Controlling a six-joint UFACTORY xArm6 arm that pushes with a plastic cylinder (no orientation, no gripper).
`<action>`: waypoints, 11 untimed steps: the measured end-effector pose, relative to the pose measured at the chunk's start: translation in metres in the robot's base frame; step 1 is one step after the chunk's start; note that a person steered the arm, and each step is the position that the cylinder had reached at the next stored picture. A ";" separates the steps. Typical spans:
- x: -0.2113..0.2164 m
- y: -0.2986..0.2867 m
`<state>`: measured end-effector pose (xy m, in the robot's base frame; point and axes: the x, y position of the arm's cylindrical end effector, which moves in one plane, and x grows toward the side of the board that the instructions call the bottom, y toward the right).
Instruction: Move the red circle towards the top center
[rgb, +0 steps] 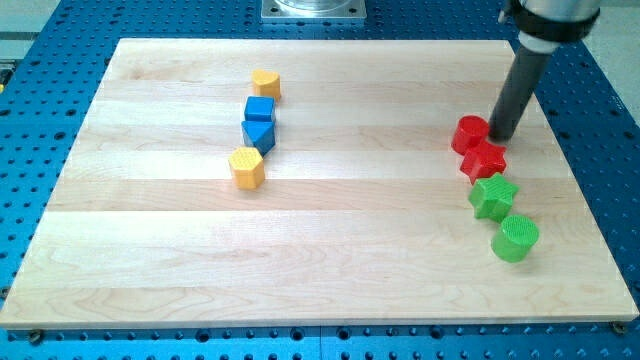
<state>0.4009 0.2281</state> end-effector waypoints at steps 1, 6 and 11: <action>-0.005 -0.040; 0.036 -0.117; -0.009 -0.202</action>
